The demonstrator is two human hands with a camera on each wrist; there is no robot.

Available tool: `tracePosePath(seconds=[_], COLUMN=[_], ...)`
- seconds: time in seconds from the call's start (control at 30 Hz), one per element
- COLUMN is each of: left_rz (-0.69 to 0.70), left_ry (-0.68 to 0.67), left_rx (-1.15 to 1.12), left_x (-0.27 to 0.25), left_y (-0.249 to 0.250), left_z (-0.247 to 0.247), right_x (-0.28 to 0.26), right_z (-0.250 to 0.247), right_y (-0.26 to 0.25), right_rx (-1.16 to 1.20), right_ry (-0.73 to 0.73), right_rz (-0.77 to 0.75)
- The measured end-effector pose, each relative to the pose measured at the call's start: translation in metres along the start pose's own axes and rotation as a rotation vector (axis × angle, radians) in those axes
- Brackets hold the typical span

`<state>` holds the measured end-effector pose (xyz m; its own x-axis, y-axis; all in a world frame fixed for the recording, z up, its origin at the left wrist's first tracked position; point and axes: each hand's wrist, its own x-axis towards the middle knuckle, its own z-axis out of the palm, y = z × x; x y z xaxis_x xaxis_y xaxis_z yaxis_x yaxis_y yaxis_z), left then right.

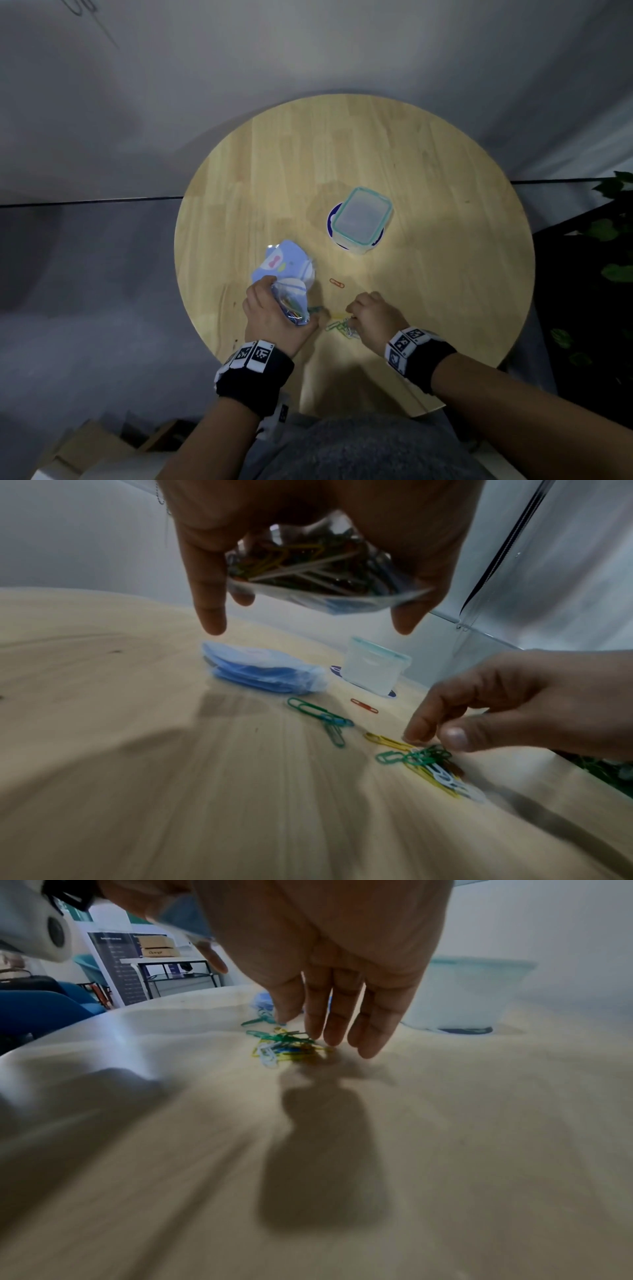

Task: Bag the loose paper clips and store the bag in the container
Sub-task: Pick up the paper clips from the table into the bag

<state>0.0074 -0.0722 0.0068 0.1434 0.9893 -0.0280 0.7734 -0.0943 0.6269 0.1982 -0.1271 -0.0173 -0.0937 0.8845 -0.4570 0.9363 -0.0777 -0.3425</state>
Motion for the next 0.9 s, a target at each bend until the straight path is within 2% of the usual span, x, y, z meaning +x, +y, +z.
tracePosePath(seconds=[0.13, 0.4, 0.7, 0.9], left_rz=[0.033, 0.035, 0.058, 0.068], left_ry=[0.012, -0.014, 0.009, 0.010], left_rx=[0.000, 0.002, 0.015, 0.009], left_x=[0.003, 0.002, -0.005, -0.009], left_y=[-0.002, -0.002, -0.004, -0.003], left_z=[0.003, 0.008, 0.017, 0.016], right_x=[-0.003, -0.001, -0.014, -0.015], right_z=[-0.006, -0.006, 0.001, 0.004], right_y=[0.000, -0.029, -0.028, -0.032], right_rx=[-0.108, -0.136, -0.026, -0.002], right_ry=[-0.079, -0.081, -0.030, 0.001], right_rz=[-0.127, 0.010, 0.063, 0.150])
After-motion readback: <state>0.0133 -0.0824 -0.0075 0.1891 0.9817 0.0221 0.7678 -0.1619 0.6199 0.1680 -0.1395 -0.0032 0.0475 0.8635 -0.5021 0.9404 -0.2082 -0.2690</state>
